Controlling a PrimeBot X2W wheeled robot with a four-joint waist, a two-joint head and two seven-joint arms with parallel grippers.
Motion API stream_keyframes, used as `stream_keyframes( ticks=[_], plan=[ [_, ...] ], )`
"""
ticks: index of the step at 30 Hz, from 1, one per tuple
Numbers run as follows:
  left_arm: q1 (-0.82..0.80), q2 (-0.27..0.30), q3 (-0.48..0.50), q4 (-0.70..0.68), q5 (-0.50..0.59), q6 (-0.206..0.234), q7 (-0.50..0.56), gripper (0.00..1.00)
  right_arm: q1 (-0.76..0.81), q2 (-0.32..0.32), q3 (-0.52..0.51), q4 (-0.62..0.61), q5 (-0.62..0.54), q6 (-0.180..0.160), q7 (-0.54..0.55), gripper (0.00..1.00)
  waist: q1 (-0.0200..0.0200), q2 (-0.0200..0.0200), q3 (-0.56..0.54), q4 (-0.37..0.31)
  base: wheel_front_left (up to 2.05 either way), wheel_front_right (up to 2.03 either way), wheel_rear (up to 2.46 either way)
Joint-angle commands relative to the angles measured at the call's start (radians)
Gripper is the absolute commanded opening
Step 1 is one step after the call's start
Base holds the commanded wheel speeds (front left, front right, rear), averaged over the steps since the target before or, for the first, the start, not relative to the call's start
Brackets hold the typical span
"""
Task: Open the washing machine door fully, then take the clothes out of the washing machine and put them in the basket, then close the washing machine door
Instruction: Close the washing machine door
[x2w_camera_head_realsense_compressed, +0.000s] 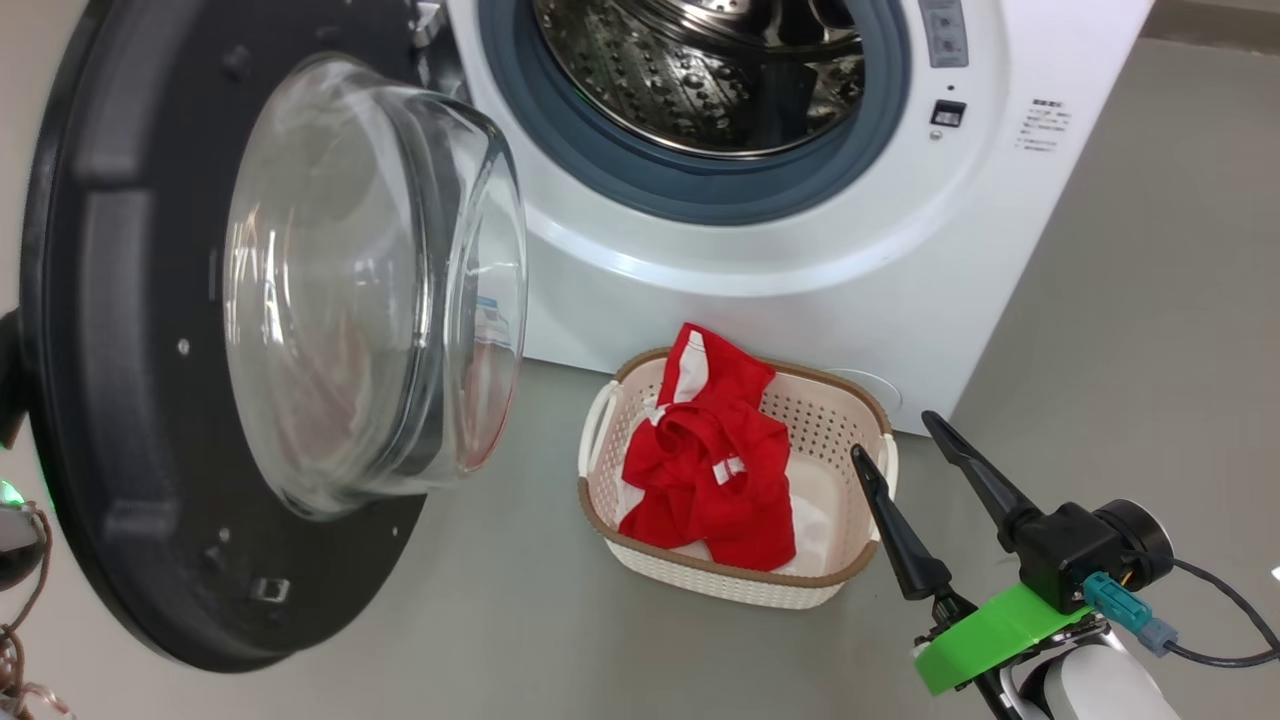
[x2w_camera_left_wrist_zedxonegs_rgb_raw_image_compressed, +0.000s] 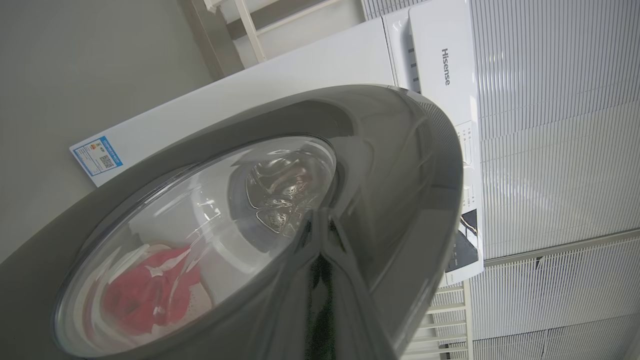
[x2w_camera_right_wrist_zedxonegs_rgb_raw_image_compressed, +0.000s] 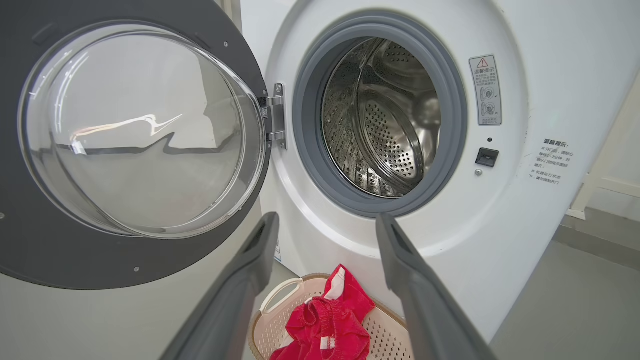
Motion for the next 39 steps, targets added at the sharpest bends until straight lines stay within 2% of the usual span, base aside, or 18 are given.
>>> stream_keyframes(
  ticks=[1, 7, 11, 18, 28, 39],
  plan=[
    [0.013, 0.022, -0.002, -0.044, -0.016, 0.005, 0.021, 0.0, -0.017, 0.004, 0.014, -0.027, 0.02, 0.005, -0.006, 1.0, 0.0, 0.0, 0.007, -0.011, 0.0, 0.0, 0.0],
    [0.039, -0.007, -0.016, -0.144, -0.13, 0.073, 0.049, 0.0, -0.021, 0.005, 0.009, -0.034, 0.017, 0.005, -0.006, 1.0, 0.0, 0.0, 0.017, -0.047, 0.0, 0.0, 0.0],
    [0.07, -0.01, -0.065, -0.198, -0.213, 0.112, 0.031, 0.0, -0.025, 0.006, 0.008, -0.034, 0.018, 0.005, -0.006, 1.0, 0.0, 0.0, 0.022, -0.075, 0.0, 0.0, 0.0],
    [0.157, -0.01, -0.19, -0.293, -0.338, 0.141, -0.058, 0.0, -0.031, 0.009, 0.002, -0.038, 0.018, 0.005, -0.006, 1.0, 0.0, 0.0, 0.03, -0.123, 0.0, 0.0, 0.0],
    [0.232, -0.01, -0.289, -0.377, -0.45, 0.155, -0.166, 0.0, -0.041, 0.016, -0.003, -0.039, 0.02, 0.005, -0.006, 1.0, 0.0, 0.0, 0.055, -0.198, 0.0, 0.0, 0.0],
    [0.253, -0.01, -0.315, -0.382, -0.482, 0.135, -0.2, 0.0, -0.039, 0.018, -0.017, -0.039, 0.024, 0.005, -0.006, 1.0, 0.0, 0.0, 0.055, -0.245, 0.0, 0.0, 0.0]
  ],
)
